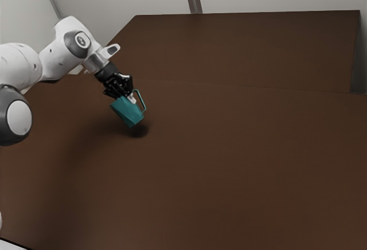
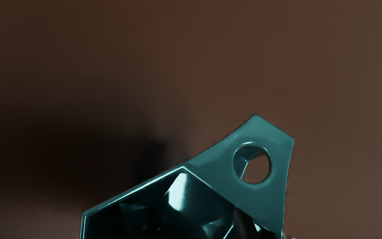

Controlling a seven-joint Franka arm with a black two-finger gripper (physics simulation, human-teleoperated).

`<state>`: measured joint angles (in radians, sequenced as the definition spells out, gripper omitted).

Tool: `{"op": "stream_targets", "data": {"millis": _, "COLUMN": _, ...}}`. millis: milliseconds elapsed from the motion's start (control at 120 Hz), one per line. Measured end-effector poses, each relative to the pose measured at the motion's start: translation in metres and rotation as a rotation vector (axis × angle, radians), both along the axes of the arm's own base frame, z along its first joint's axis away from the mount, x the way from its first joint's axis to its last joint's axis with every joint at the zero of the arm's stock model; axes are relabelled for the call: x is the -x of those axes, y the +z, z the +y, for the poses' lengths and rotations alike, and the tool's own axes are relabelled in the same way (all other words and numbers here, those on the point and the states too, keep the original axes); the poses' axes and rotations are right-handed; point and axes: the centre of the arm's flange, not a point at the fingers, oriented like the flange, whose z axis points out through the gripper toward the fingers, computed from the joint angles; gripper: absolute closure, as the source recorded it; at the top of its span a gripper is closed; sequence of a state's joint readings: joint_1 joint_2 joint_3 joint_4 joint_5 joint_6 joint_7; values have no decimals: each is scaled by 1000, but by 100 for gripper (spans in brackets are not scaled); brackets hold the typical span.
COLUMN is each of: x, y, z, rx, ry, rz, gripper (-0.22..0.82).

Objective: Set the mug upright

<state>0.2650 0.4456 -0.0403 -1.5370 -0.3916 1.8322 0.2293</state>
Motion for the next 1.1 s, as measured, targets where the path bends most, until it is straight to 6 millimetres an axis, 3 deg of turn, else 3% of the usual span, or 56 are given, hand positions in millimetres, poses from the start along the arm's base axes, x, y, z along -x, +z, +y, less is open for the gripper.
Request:
{"op": "stream_targets", "data": {"millis": 117, "x": 23, "y": 23, "z": -48, "rx": -175, "ry": -77, "rz": -8, "gripper": 79}}
{"op": "stream_targets", "data": {"millis": 250, "x": 63, "y": 26, "z": -99, "rx": -373, "ry": -135, "rz": -32, "gripper": 79}}
{"op": "stream_targets", "data": {"millis": 433, "x": 109, "y": 26, "z": -132, "rx": -497, "ry": -95, "rz": -103, "gripper": 79}}
{"op": "stream_targets", "data": {"millis": 658, "x": 118, "y": 25, "z": -173, "rx": -506, "ry": -10, "rz": -152, "gripper": 78}}
{"op": "stream_targets", "data": {"millis": 917, "x": 117, "y": -8, "z": -196, "rx": -489, "ry": 69, "rz": -100, "gripper": 78}}
{"op": "stream_targets", "data": {"millis": 983, "x": 115, "y": -15, "z": -187, "rx": -486, "ry": 108, "rz": -81, "gripper": 78}}
{"op": "stream_targets", "data": {"millis": 1100, "x": 111, "y": -25, "z": -154, "rx": -481, "ry": 207, "rz": -43, "gripper": 78}}
